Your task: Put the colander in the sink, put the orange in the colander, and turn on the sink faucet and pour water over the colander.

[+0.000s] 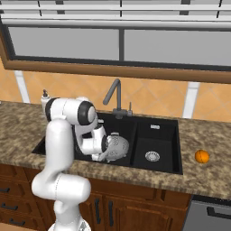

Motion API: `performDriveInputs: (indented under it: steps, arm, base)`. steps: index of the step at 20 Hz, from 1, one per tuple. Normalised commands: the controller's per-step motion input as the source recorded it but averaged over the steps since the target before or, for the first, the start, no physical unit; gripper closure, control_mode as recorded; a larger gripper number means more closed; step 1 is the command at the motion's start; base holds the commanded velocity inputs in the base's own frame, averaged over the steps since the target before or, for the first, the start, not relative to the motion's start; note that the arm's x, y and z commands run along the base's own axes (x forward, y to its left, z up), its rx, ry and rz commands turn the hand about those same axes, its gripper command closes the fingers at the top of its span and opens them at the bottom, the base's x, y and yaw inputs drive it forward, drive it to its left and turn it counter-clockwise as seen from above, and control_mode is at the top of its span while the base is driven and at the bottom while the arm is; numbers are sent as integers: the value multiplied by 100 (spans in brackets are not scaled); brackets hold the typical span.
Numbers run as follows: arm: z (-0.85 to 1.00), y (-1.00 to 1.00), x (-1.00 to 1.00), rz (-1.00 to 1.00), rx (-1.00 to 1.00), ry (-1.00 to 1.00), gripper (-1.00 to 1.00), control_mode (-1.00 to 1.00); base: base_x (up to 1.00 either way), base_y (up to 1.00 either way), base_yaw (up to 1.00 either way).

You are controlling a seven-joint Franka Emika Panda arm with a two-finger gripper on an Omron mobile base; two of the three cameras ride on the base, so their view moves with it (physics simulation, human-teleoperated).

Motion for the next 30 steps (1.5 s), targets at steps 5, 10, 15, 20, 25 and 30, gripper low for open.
performDriveInputs:
  steps: [5,10,15,20,25,30]
  arm:
    - [-11,34,-25,-21,3,-13,-100,-100]
    - [76,10,-49,-16,8,-15,-100,-100]
    - [100,22,-62,-12,7,-14,-100,-100]
    - [100,63,-33,-8,3,-7,-100,-100]
    - [100,84,-20,-5,0,-2,-100,-100]
    - [100,45,-47,-2,0,0,-100,-100]
  base:
    - [0,0,0]
    - [0,0,0]
    - [0,0,0]
    - [0,0,0]
    - [0,0,0]
    - [0,0,0]
